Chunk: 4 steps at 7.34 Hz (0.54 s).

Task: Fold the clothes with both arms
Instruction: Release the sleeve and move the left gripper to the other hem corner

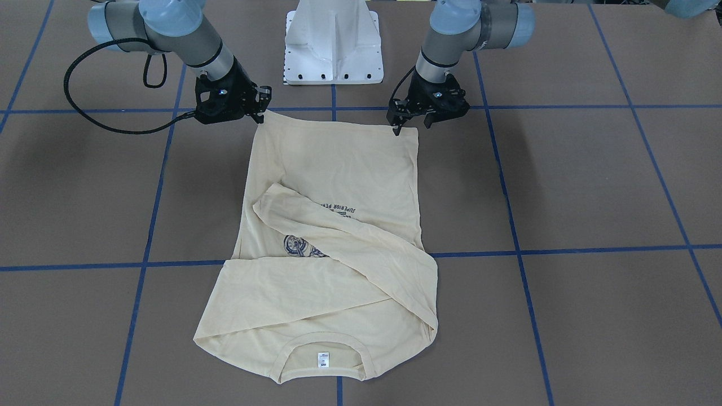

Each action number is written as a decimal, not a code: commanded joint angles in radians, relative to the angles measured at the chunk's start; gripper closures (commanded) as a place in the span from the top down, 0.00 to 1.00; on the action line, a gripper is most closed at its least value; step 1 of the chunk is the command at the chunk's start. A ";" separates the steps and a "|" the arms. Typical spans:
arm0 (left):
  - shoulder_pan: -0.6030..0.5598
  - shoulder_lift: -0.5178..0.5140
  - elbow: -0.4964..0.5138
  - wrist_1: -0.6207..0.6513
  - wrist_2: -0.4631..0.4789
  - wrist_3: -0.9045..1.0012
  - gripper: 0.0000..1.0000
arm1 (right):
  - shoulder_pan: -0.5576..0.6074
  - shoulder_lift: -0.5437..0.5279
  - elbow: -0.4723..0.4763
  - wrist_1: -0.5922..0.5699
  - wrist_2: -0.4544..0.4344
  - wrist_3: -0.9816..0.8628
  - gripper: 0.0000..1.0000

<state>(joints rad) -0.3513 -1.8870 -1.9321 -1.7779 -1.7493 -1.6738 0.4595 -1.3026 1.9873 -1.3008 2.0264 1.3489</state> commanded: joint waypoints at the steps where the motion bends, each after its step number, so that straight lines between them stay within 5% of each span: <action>1: 0.003 -0.001 0.030 0.005 0.013 0.000 0.85 | 0.014 -0.001 0.001 0.000 0.014 -0.001 0.00; 4: 0.031 -0.004 0.032 0.006 0.013 0.000 0.76 | 0.022 -0.001 0.001 -0.002 0.018 -0.001 0.00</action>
<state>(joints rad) -0.3334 -1.8893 -1.9017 -1.7724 -1.7367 -1.6736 0.4781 -1.3039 1.9880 -1.3018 2.0427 1.3484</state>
